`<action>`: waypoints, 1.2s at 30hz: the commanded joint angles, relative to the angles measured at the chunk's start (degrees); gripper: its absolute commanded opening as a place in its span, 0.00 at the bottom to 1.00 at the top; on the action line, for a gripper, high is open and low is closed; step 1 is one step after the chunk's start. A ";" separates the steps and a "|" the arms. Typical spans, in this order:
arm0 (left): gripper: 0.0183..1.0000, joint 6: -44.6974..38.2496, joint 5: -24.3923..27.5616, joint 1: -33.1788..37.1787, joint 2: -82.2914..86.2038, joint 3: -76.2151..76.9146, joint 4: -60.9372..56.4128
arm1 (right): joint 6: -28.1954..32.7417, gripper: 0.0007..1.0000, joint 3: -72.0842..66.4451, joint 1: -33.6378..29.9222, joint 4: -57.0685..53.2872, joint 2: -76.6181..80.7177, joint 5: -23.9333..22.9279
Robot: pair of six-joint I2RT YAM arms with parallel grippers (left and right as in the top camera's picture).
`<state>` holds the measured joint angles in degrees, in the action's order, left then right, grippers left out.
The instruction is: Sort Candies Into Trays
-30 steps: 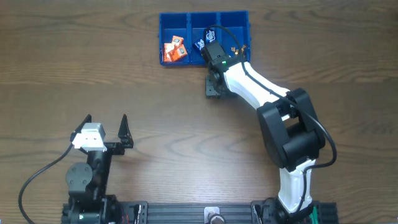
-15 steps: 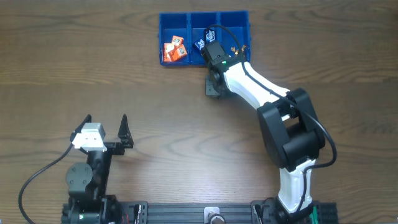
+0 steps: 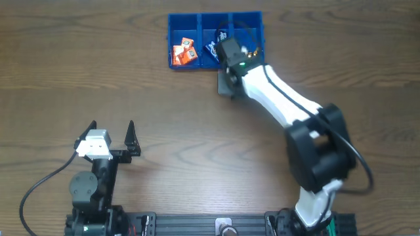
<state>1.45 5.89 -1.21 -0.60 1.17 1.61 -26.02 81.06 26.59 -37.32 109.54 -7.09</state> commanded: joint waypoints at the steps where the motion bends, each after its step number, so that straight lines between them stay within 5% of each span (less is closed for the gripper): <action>1: 1.00 -0.20 1.46 0.28 0.39 -0.87 2.29 | 4.66 0.10 2.08 -2.38 4.42 -9.33 -8.20; 8: 1.00 -0.20 1.46 0.28 0.39 -0.87 2.27 | 13.84 0.12 2.99 -4.66 16.59 -6.05 -9.14; 23: 1.00 -0.20 1.46 0.28 0.39 -0.87 2.27 | 13.88 0.13 2.97 -6.51 20.57 0.22 -10.40; 25: 1.00 -0.20 1.46 0.28 0.39 -0.87 2.29 | 13.88 0.25 2.97 -6.51 20.61 0.22 -10.38; 28: 1.00 -0.20 1.46 0.28 0.39 -0.87 2.27 | 13.92 0.71 2.97 -6.51 20.61 0.22 -9.81; 29: 1.00 -0.20 1.46 0.28 0.39 -0.87 2.29 | 13.90 0.96 2.97 -6.51 20.61 0.22 -9.75; 36: 1.00 -0.20 1.46 0.28 0.39 -0.87 2.29 | 14.14 1.00 2.99 -6.51 20.52 -0.37 -9.81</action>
<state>1.45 5.89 -1.21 -0.60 1.17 1.61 -12.34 84.20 20.21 -16.84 109.78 -16.40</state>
